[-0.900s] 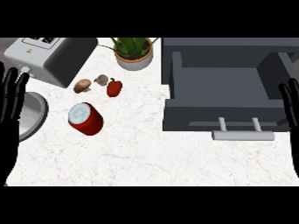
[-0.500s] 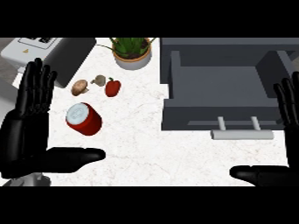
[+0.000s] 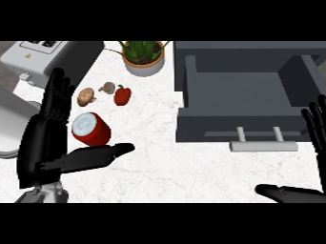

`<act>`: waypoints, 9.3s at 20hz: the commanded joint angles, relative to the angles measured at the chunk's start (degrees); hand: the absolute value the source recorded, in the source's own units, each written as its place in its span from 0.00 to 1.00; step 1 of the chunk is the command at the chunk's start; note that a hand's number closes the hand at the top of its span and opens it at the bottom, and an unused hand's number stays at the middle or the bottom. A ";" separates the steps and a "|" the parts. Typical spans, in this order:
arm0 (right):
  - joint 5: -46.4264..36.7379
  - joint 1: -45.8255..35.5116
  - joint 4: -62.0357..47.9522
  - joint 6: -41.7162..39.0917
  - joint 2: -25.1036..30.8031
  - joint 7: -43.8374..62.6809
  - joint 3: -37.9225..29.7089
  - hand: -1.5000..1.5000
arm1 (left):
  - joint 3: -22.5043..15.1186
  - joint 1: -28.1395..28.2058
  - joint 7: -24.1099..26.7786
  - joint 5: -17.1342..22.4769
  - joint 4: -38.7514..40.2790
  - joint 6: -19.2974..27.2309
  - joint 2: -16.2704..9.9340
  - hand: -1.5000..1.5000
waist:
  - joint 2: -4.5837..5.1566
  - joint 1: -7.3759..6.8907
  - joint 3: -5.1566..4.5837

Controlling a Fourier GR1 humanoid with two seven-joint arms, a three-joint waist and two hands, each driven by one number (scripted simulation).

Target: Pick up the can, place it into the drawer and close the drawer

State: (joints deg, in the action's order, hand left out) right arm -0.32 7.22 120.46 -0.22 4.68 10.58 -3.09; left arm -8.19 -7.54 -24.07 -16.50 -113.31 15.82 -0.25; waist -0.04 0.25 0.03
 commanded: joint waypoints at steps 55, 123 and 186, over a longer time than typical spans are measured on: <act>1.52 7.27 -1.02 -11.19 -2.95 -7.87 -8.36 0.00 | 15.33 2.32 34.54 15.34 40.19 -0.99 -2.93 0.00 | 0.04 -0.02 -0.04; 4.27 8.00 4.89 -9.16 -4.62 -3.61 -9.35 0.00 | 18.68 -11.34 48.48 27.37 64.56 -16.21 -10.39 1.00 | -0.06 -0.41 -0.02; 7.37 6.18 2.15 -13.38 -2.02 -5.58 -13.23 0.00 | -10.60 -77.91 17.73 34.67 84.22 16.96 0.25 1.00 | 1.03 4.03 0.12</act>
State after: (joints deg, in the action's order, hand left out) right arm 6.86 13.60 123.97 -12.58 2.20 6.69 -15.94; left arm -17.99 -82.85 -9.07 16.50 -34.55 32.30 0.00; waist 0.67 3.44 0.11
